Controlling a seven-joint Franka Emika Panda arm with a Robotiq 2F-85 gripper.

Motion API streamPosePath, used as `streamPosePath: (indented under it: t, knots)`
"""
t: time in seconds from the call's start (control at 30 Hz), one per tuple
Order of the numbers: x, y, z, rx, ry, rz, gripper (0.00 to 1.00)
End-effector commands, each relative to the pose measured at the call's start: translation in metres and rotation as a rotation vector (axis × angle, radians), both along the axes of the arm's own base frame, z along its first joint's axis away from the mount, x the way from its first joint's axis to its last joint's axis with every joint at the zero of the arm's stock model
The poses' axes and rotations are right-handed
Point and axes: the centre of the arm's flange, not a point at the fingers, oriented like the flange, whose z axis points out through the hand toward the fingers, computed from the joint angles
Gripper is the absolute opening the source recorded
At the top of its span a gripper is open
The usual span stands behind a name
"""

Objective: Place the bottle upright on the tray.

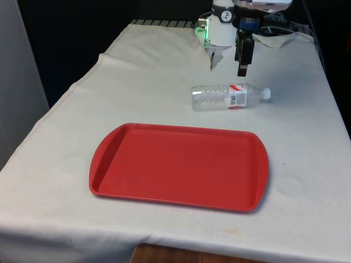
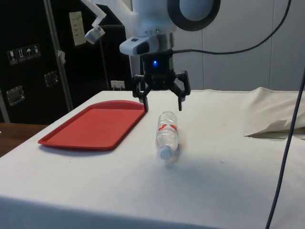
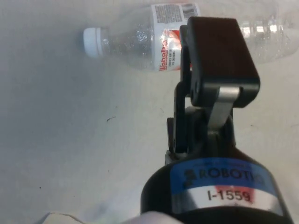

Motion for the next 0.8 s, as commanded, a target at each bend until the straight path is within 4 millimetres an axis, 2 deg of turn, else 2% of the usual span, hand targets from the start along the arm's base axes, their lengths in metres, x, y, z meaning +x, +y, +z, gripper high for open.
streamPosePath:
  t: [0.0, 0.77]
  knots:
    - [0.0003, 0.0015, 0.0003, 0.011, -0.010, 0.016, 1.00]
    - [-0.0003, 0.0050, 0.0006, 0.001, -0.003, 0.171, 1.00]
